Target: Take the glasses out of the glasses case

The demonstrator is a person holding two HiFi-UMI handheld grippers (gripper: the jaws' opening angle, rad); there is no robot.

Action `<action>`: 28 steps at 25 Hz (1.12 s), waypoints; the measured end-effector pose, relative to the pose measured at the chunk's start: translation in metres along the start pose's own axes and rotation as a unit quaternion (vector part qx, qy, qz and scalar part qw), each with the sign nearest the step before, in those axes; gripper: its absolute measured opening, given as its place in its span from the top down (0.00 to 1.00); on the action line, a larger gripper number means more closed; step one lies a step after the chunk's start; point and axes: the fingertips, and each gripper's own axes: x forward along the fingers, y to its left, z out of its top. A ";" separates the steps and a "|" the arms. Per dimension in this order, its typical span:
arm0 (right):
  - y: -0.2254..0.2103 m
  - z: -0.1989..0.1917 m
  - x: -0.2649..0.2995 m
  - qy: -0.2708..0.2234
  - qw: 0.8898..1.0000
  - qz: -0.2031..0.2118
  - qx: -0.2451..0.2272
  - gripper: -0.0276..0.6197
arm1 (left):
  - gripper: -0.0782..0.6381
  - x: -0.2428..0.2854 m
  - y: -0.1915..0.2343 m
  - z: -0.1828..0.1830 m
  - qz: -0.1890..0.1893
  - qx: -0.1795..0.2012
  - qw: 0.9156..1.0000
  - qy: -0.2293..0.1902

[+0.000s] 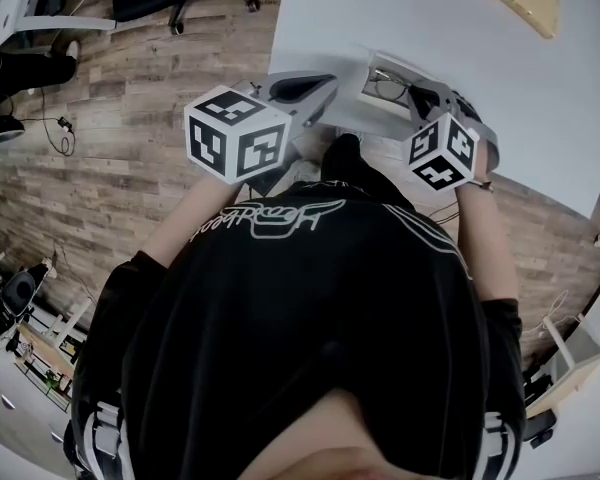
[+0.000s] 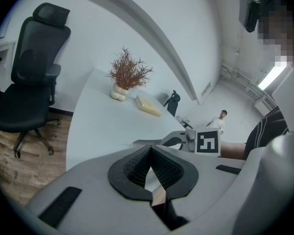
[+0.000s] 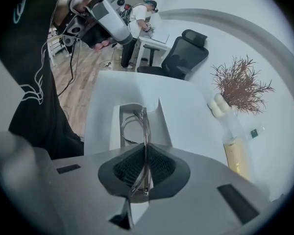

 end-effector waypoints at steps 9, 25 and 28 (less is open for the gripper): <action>-0.014 0.006 -0.018 -0.008 0.999 -0.042 0.002 0.93 | 0.88 -0.007 -0.004 -0.005 0.000 -0.004 1.000 -0.003; -0.003 0.042 -0.091 -0.100 0.984 -0.096 0.112 0.93 | 0.88 -0.057 -0.038 -0.005 -0.019 0.017 0.999 -0.035; 0.001 0.052 -0.116 -0.129 0.974 -0.122 0.138 0.93 | 0.88 -0.073 -0.049 -0.004 -0.027 0.030 0.998 -0.047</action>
